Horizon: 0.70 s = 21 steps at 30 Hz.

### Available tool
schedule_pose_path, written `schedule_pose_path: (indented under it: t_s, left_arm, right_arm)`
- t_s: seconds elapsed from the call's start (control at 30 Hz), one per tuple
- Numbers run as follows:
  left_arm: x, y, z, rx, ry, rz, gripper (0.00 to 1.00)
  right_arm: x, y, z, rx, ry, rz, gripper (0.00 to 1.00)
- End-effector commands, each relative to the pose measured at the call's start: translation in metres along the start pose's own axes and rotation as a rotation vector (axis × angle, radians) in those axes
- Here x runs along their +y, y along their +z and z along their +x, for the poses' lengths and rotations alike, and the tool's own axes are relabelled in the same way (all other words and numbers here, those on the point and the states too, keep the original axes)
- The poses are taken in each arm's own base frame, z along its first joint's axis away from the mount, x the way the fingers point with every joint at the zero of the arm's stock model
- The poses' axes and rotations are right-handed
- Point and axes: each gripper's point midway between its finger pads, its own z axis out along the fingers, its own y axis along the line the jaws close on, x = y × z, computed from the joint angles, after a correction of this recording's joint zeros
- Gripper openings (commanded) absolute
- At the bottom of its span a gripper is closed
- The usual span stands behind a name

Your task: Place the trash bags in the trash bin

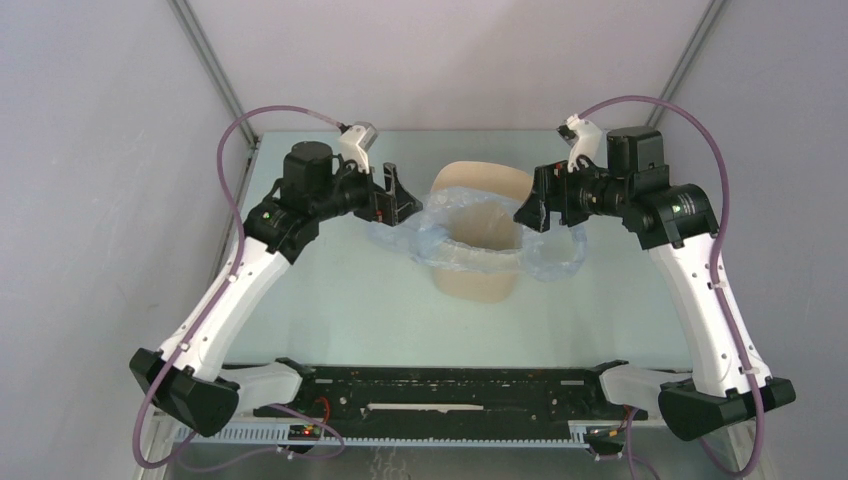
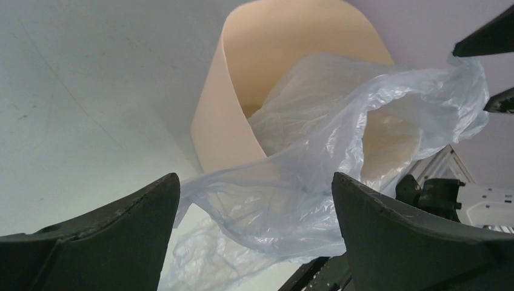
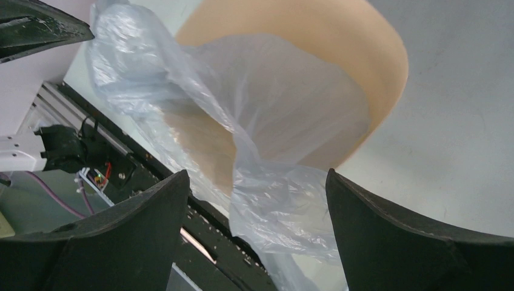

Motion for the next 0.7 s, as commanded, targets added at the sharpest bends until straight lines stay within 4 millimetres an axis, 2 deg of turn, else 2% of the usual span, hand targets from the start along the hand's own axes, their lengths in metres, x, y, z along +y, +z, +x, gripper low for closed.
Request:
schedule_pose_path:
  t_s: [0.0,0.1,0.17,0.2,0.27,0.37,0.43,0.53,0.67]
  left_arm:
    - [-0.006,0.008,-0.005,-0.015,0.043,0.119,0.96]
    - [0.002,0.015,0.007,0.035,0.016,0.116,0.82]
    - [0.007,0.017,0.013,0.06,0.002,0.102,0.77]
    - [0.009,0.018,0.014,0.061,0.0,0.091,0.79]
    - [0.013,0.015,0.011,0.049,0.002,0.062,0.89]
    - [0.009,0.009,0.004,0.022,0.012,0.072,0.99]
    - [0.002,0.012,0.009,0.052,0.0,0.151,1.0]
    - [-0.003,0.025,0.028,0.143,-0.095,0.292,1.0]
    - [-0.012,0.022,0.024,0.086,-0.168,0.399,1.0]
  right_arm:
    - [0.0,-0.001,-0.009,-0.071,-0.044,-0.046,0.92]
    - [-0.012,0.005,-0.005,-0.062,-0.029,0.0,0.91]
    - [-0.022,0.005,-0.005,-0.064,-0.012,0.052,0.91]
    - [-0.024,0.005,-0.006,-0.067,-0.01,0.061,0.91]
    - [-0.027,0.003,-0.007,-0.071,-0.011,0.081,0.91]
    - [-0.03,0.003,-0.005,-0.054,-0.001,0.098,0.91]
    - [-0.032,0.007,0.0,-0.024,0.027,0.088,0.91]
    - [-0.028,0.013,0.007,-0.015,0.066,0.027,0.91]
    - [-0.024,0.012,0.004,-0.037,0.12,-0.045,0.91]
